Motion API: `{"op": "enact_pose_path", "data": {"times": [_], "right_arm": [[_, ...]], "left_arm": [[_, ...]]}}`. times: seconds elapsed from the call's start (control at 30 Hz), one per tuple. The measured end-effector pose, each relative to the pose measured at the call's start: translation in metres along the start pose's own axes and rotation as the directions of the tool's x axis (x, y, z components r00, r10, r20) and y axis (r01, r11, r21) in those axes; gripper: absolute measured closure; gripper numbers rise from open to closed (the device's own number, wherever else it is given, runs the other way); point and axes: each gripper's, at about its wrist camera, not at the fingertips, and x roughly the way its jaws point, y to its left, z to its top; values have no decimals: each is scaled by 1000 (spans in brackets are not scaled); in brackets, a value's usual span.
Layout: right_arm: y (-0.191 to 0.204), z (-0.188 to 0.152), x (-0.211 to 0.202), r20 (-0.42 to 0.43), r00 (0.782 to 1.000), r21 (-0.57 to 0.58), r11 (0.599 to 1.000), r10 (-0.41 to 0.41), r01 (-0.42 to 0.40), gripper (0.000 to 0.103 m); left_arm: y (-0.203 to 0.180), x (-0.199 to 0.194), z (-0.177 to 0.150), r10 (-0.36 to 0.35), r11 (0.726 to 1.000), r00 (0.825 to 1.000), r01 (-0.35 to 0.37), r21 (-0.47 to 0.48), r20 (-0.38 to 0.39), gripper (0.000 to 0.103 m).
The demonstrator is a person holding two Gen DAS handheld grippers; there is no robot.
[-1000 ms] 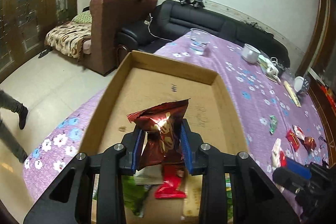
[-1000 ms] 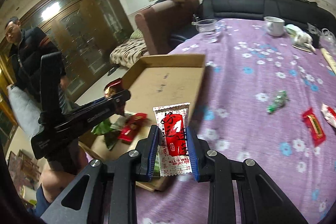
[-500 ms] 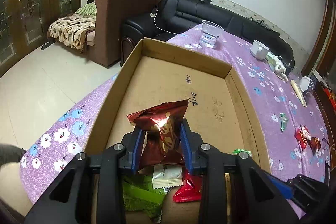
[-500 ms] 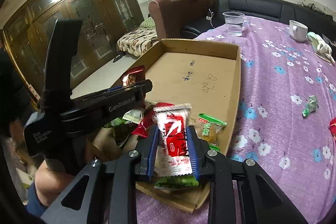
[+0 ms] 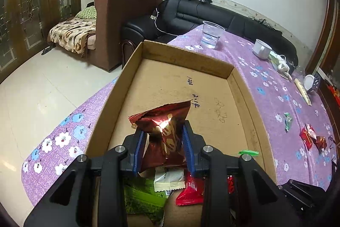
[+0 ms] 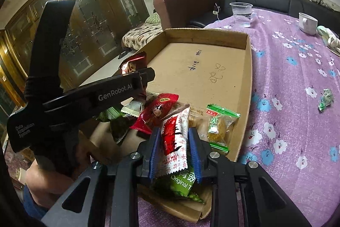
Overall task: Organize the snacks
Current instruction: 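Carry both packets into the cardboard box and open both grippers, then move both grippers back toward the red candy bar on the table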
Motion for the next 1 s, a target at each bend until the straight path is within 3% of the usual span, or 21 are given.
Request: {"op": "enact_pose_path", "data": {"times": [0.3, 0.37, 0.5, 1.0], "right_arm": [[2, -2, -5, 7, 1000, -5, 1000, -8, 9, 69], [2, -2, -6, 12, 1000, -7, 1000, -13, 13, 67], [2, -1, -11, 19, 1000, -1, 1000, -18, 18, 64], [-8, 8, -55, 99, 995, 64, 998, -25, 19, 58]], "left_arm": [[-1, 1, 1, 4, 1000, 1000, -4, 3, -20, 71], [-2, 1, 1, 2, 1000, 1000, -2, 3, -21, 67], [-4, -3, 2, -4, 1000, 1000, 4, 7, -9, 45], [-13, -21, 4, -46, 999, 999, 46, 18, 4, 45]]}}
